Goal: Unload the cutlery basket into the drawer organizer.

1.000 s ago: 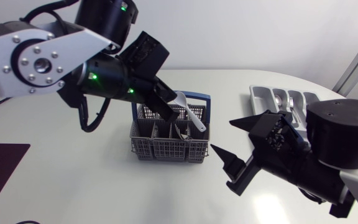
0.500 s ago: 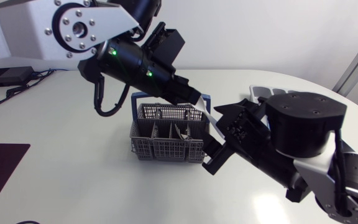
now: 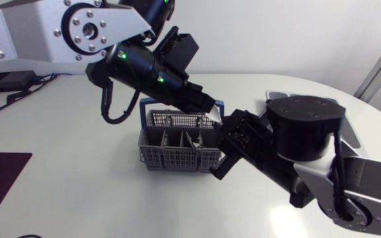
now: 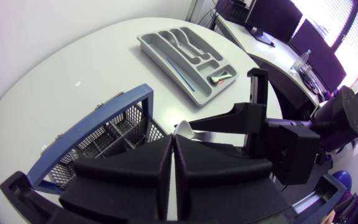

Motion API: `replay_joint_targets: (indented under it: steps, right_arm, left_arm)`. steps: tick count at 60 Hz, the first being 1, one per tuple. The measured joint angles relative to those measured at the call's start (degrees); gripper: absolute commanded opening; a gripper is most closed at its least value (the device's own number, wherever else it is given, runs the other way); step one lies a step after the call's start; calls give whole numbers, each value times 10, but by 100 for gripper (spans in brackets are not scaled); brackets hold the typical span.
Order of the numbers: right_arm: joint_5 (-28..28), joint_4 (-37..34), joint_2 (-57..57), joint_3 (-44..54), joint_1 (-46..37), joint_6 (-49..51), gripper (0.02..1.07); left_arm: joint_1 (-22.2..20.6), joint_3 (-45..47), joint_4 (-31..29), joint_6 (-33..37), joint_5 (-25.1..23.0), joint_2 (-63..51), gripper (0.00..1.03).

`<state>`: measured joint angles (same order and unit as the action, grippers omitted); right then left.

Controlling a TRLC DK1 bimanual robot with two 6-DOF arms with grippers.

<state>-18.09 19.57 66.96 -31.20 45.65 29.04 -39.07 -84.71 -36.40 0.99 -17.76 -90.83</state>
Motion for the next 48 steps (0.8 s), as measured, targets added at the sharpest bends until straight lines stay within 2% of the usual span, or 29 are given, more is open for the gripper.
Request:
replay_joint_targets:
  steps: [10, 19, 22, 24, 30, 42, 48]
  right_arm:
    - [-3, 0, 0, -3, -4, 0, 9]
    - [-2, 0, 0, -3, -4, 0, 9]
    - [0, 0, 0, -3, -4, 0, 9]
    - [3, -1, 0, -3, -4, 2, 9]
    - [9, -3, 0, -3, -4, 2, 9]
    - [35, -24, -20, 2, -5, 11, 9]
    - [67, -45, -37, 10, -22, 11, 9]
  left_arm:
    - [0, 0, -2, -9, 0, 0, 4]
    - [0, 0, -4, -10, 0, 0, 20]
    - [0, 0, -4, -10, 0, 0, 29]
    - [-1, 0, -4, -10, 0, 0, 38]
    - [-4, -2, -4, -10, 0, 0, 52]
    - [-4, -30, 36, -10, 0, 3, 62]
    - [-1, -40, 51, -10, 0, 8, 63]
